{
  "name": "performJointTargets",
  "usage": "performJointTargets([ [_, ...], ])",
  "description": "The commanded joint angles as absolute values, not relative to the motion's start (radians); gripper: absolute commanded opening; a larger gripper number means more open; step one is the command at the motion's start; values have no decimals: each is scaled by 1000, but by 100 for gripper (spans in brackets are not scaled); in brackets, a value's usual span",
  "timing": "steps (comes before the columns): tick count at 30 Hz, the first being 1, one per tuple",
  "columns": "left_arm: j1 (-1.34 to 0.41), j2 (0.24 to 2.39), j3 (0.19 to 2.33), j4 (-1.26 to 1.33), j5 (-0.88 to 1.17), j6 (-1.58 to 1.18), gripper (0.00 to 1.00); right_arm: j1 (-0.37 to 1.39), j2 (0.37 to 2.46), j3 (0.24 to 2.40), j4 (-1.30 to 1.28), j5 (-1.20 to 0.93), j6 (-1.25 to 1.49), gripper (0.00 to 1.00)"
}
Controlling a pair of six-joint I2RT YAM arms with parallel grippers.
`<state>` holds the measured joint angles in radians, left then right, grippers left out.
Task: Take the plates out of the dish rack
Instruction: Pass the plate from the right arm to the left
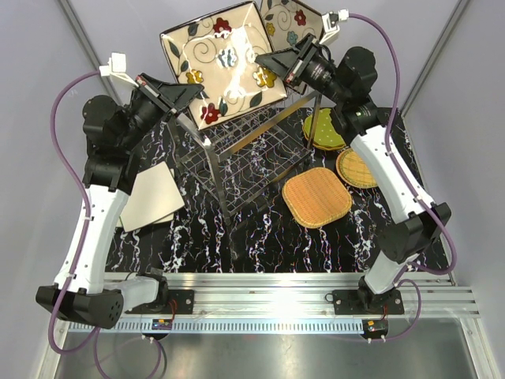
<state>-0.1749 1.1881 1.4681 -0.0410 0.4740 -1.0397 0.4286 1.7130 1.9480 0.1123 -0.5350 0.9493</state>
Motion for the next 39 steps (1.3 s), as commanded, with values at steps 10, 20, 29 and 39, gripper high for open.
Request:
performJointTargets([
  [10,-81,1080,1399,219,511,-1181,0,462,1608,1925,337,-560,936,70],
  [20,-23,1045,1370,245,512,-1210,0,460,1598,1913,344,-563,885,91],
  [29,41,1008,1347,268,509,-1252,0,460,1578,1878,342,-560,848,92],
  [39,159,927,1264,302,420,-1327,0,460,1566,1842,341,-561,802,93],
])
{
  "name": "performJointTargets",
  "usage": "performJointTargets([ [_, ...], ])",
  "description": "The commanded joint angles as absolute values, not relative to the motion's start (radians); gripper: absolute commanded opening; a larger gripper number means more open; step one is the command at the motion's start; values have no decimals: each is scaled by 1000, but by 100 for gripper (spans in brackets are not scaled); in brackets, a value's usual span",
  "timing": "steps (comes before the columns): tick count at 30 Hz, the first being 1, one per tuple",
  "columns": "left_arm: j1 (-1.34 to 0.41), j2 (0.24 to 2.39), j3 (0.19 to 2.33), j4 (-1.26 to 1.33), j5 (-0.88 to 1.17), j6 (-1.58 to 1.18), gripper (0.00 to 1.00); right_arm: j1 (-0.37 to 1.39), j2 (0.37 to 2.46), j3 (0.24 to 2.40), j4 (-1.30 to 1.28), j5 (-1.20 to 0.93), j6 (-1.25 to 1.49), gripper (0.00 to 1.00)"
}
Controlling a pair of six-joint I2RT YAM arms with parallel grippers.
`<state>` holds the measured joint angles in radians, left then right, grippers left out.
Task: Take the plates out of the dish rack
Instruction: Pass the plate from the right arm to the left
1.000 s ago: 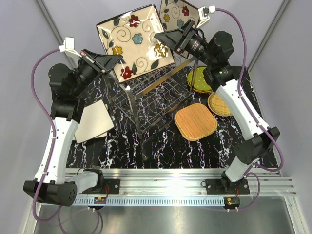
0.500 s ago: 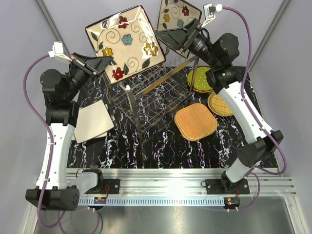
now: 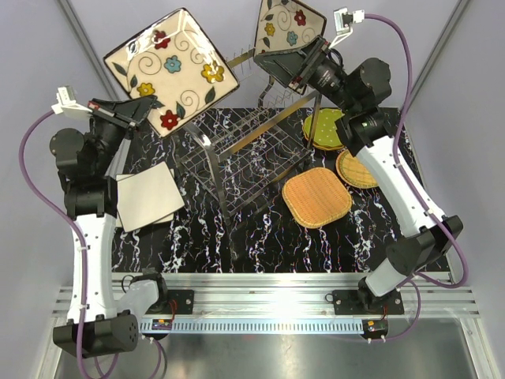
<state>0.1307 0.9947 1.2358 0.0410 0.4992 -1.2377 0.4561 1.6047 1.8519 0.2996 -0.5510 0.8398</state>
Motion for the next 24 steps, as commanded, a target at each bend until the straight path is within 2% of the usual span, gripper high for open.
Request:
performJointTargets([
  [1,169,922,1258,307,416,-1333,0,460,1563,1836,339,-561,796,93],
  [7,235,879,1204,327,342,-1381,0,459,1548,1812,330,-560,775,93],
  [24,284,703,1051,219,-152,-1333,0,453,1531,1784,305,-561,724,93],
])
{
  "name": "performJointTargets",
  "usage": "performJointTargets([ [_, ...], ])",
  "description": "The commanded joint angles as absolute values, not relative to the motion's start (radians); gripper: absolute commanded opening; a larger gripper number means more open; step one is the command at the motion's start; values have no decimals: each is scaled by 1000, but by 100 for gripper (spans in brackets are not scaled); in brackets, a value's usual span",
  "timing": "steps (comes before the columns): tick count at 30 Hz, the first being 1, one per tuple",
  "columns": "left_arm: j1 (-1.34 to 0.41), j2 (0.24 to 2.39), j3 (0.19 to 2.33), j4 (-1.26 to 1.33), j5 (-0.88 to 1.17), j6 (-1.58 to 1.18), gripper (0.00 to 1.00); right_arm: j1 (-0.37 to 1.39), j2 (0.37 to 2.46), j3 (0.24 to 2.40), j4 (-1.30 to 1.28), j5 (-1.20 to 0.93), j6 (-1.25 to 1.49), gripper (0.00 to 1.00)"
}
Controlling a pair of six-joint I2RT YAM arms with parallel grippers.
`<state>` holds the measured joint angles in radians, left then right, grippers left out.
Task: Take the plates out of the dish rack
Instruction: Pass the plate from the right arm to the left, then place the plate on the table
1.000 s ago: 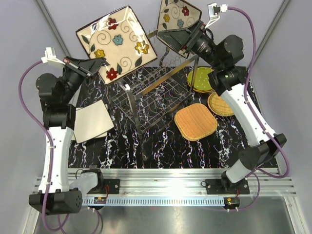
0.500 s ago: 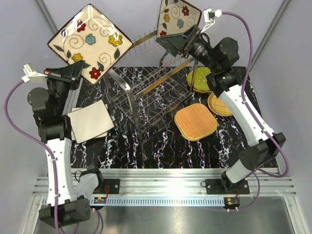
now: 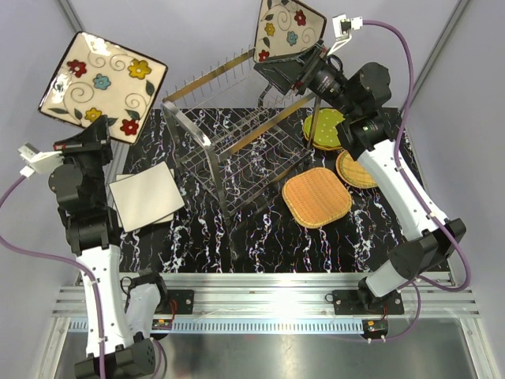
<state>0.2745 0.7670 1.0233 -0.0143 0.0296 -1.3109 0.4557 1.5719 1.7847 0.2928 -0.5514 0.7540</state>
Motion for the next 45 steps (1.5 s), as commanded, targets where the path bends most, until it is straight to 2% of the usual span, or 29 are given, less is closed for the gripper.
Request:
performJointTargets([
  [1,285,700,1040,204,-170,-1333,0,451,1531,1783,304,-561,719,93],
  [16,288,658,870,181,-371,-1359,0,434,1534,1807,278,-589,631,94],
  [22,288,627,743,215,-402,-1364,0,428,1526,1825,278,-727,477,100],
  [27,290,621,651,267,-411,-1364,0,422,1519,1839,178,-779,367,100],
  [45,290,663,413,423,-396,-1374,0,258,1460,1756,49,-854,296,100],
])
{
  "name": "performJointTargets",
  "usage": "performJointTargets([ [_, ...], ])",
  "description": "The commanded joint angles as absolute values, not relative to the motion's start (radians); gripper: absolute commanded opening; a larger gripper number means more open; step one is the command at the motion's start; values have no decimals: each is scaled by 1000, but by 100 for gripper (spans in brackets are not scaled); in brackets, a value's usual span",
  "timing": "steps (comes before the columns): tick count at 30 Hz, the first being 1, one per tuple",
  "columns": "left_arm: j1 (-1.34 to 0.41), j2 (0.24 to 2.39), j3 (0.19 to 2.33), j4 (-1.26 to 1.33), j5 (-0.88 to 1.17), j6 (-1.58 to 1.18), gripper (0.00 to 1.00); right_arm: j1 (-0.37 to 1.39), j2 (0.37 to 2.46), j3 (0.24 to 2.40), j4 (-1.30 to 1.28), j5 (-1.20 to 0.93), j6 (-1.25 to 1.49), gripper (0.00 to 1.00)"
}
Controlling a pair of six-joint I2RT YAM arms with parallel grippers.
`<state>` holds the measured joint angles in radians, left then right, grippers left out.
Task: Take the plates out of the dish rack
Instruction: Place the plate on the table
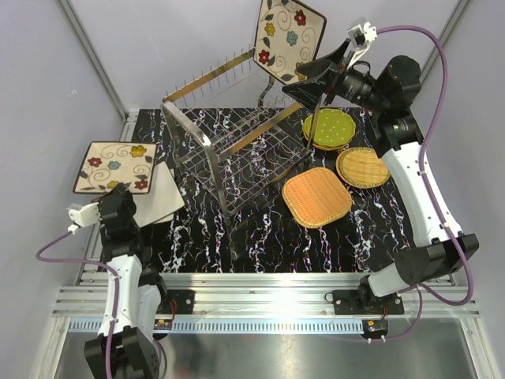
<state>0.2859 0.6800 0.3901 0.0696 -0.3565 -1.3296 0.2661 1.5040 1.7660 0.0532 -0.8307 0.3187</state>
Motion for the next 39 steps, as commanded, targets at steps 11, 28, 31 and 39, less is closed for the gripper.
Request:
performJointTargets([
  [11,291,703,304,471,-390,-1373,0,239,1448,1735,31,-857,304,100],
  [28,291,729,204,500,-370,-1376,0,239,1434,1706,11,-862,314,100],
  [31,291,733,193,499,-367,-1377,0,239,1433,1701,8,-862,314,100],
  [39,288,739,166,499,-357,-1396,0,238,1430,1694,6,-862,313,100],
])
